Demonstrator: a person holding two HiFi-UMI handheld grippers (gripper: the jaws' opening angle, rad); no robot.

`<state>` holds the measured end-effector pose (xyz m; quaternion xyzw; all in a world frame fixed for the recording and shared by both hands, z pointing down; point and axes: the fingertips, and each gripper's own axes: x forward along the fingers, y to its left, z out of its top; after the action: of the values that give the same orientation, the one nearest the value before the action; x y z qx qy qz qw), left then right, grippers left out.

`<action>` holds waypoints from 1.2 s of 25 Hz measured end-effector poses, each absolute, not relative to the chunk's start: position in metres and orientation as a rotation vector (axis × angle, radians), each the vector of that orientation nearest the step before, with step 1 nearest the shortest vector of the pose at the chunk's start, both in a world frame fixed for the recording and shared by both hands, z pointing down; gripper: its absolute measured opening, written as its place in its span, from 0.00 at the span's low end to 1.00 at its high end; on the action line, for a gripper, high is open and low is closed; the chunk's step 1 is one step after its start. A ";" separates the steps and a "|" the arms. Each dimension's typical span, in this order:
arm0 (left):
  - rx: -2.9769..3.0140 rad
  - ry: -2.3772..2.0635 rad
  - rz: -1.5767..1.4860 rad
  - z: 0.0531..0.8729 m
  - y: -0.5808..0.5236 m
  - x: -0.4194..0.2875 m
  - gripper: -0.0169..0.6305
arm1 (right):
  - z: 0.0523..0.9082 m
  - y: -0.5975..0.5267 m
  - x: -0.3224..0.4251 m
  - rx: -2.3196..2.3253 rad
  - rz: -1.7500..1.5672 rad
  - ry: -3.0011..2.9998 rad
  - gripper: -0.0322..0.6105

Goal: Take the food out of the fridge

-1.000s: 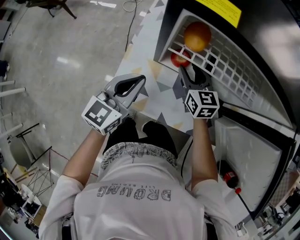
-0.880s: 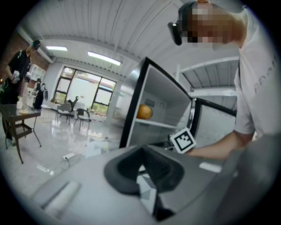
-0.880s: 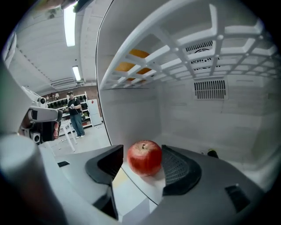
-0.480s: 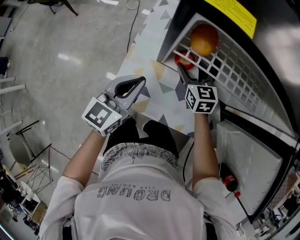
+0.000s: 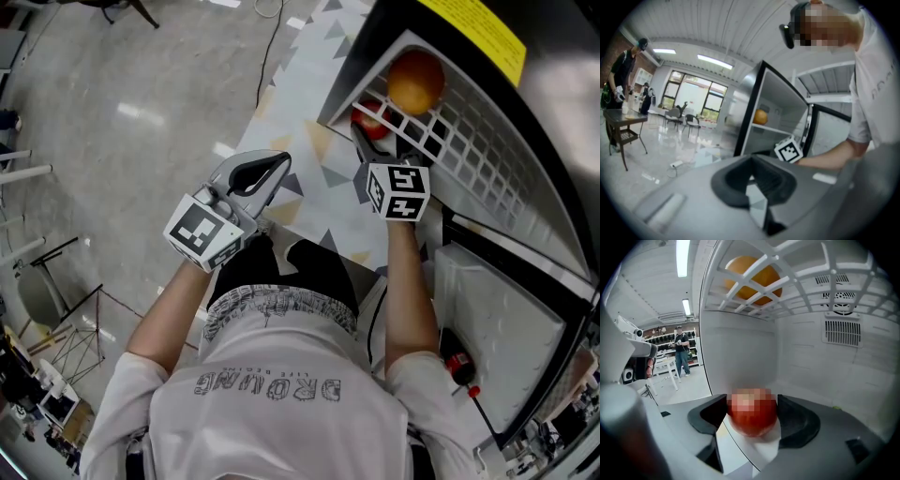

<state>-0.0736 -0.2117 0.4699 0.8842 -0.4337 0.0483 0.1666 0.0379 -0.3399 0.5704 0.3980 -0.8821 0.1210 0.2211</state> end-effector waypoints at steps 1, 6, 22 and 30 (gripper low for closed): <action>2.518 -1.232 0.142 0.471 -0.211 -0.074 0.04 | 0.570 -0.340 0.038 1.100 0.326 -2.436 0.51; 2.532 -1.213 0.152 0.468 -0.210 -0.071 0.04 | 0.568 -0.337 0.043 1.122 0.330 -2.432 0.51; 2.611 -1.120 0.138 0.442 -0.201 -0.064 0.04 | 0.527 -0.294 0.051 1.180 0.340 -2.457 0.51; 2.654 -1.067 0.130 0.425 -0.191 -0.058 0.04 | 0.502 -0.263 0.057 1.216 0.342 -2.459 0.51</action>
<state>-0.0578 -0.1909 0.4248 0.9180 -0.3689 0.0448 0.1387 0.0566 -0.2631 0.5024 0.4321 -0.8737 0.1216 0.1876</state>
